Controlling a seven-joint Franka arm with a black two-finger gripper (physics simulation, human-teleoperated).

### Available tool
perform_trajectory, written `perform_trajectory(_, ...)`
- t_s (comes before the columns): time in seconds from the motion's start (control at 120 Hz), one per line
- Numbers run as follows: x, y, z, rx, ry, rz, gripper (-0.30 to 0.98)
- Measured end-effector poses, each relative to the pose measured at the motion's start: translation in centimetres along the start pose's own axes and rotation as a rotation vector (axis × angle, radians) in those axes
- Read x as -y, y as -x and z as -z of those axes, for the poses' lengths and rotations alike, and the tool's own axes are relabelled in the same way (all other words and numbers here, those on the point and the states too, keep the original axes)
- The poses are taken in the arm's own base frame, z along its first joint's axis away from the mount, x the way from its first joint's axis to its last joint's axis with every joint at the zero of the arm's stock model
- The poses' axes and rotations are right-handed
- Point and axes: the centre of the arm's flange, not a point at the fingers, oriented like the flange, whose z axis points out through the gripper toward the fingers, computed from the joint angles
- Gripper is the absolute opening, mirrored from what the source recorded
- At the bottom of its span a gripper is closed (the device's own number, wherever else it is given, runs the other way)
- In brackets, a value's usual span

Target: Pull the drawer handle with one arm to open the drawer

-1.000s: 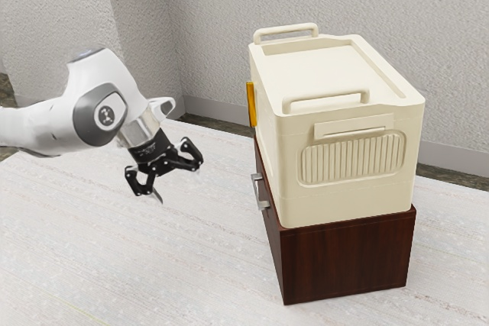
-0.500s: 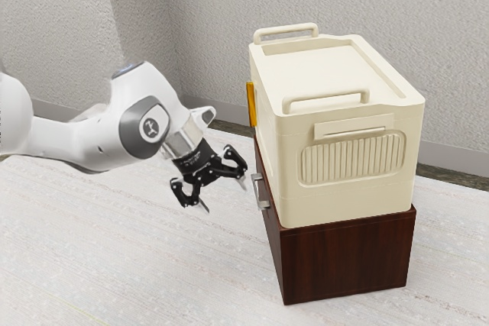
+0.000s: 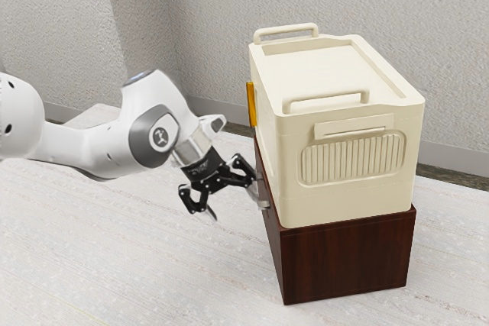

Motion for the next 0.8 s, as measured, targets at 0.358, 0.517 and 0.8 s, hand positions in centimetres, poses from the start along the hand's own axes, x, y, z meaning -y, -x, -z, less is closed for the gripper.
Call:
perform_trajectory(0.358, 2.7, -8.7, 0.7, -0.05, 0.025, 0.102, 0.69)
perform_trajectory(0.517, 1.2, -8.2, 0.4, -0.045, 0.028, 0.065, 0.69)
perform_trajectory(0.8, 1.4, -9.3, -1.7, -0.027, 0.014, 0.064, 0.69)
